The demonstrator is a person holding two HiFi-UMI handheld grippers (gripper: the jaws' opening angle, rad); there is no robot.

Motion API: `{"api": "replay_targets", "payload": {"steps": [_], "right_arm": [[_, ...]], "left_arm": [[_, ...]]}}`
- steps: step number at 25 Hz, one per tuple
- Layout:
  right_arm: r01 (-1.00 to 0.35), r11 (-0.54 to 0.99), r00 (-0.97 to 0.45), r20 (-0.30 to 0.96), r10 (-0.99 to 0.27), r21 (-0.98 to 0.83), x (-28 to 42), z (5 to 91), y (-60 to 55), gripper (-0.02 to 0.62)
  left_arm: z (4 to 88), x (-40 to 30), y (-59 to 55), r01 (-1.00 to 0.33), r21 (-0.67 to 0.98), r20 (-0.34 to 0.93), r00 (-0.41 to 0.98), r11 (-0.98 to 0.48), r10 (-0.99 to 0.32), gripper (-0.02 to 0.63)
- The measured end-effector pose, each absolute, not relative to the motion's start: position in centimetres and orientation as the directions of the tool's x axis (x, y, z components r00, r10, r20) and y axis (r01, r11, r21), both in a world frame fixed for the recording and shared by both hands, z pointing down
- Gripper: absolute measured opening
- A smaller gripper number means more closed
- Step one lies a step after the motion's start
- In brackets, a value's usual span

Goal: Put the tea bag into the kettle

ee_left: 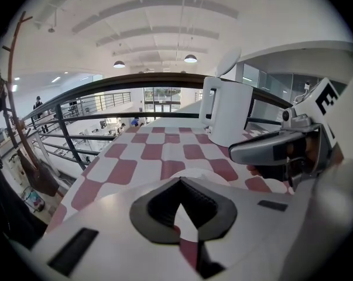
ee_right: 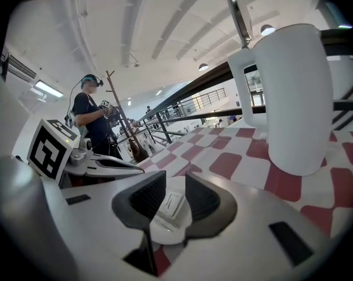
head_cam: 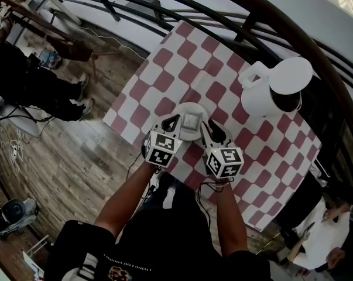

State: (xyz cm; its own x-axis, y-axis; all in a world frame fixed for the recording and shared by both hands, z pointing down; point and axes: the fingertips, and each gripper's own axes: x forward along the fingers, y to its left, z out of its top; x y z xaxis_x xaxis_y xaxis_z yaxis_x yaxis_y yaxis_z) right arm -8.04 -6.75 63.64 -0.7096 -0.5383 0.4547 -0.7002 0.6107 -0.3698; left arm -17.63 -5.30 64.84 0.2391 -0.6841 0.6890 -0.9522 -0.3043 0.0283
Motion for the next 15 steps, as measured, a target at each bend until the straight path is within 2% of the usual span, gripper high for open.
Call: {"api": "replay_targets", "payload": {"steps": [15], "right_arm": [[-0.680, 0.617, -0.704, 0.588, -0.399, -0.395, -9.8, 69.5, -4.6, 0.109]], "left_arm": [[70.0, -17.8, -3.5, -0.954, 0.065, 0.768, 0.236, -0.294, -0.595, -0.002]]}}
